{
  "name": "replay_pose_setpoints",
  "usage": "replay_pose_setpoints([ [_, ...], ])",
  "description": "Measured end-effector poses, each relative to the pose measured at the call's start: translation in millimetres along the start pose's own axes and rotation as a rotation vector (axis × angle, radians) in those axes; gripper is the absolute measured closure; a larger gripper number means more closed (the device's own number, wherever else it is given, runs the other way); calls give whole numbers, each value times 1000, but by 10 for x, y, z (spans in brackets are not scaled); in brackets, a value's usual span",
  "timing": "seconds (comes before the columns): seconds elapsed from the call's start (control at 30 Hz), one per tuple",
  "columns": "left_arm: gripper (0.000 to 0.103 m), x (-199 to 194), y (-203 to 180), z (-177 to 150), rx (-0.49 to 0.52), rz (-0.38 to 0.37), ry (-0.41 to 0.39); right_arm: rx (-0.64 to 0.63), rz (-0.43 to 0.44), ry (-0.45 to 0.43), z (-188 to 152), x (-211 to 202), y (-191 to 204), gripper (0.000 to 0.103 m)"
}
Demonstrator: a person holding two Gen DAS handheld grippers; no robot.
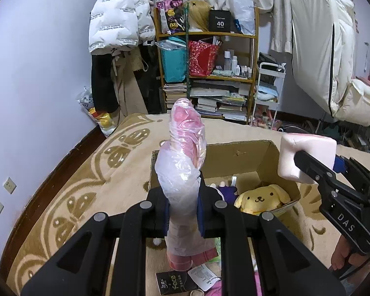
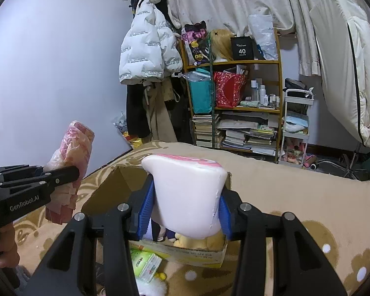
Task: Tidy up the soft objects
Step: 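Lift and carry the pink item and cushion over the box with both tools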
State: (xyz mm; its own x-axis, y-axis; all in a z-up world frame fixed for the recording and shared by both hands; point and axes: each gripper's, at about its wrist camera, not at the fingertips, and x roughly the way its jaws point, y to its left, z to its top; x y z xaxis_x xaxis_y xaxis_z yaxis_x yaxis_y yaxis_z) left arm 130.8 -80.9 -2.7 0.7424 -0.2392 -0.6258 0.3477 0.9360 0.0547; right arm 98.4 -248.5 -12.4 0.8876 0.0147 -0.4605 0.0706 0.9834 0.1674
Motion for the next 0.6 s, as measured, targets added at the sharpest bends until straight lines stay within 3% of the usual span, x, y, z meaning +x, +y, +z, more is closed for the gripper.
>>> replay_pose_setpoints([
  [0.6, 87, 423, 108, -64, -40, -25, 93, 49, 56, 70, -164, 441, -162, 53],
])
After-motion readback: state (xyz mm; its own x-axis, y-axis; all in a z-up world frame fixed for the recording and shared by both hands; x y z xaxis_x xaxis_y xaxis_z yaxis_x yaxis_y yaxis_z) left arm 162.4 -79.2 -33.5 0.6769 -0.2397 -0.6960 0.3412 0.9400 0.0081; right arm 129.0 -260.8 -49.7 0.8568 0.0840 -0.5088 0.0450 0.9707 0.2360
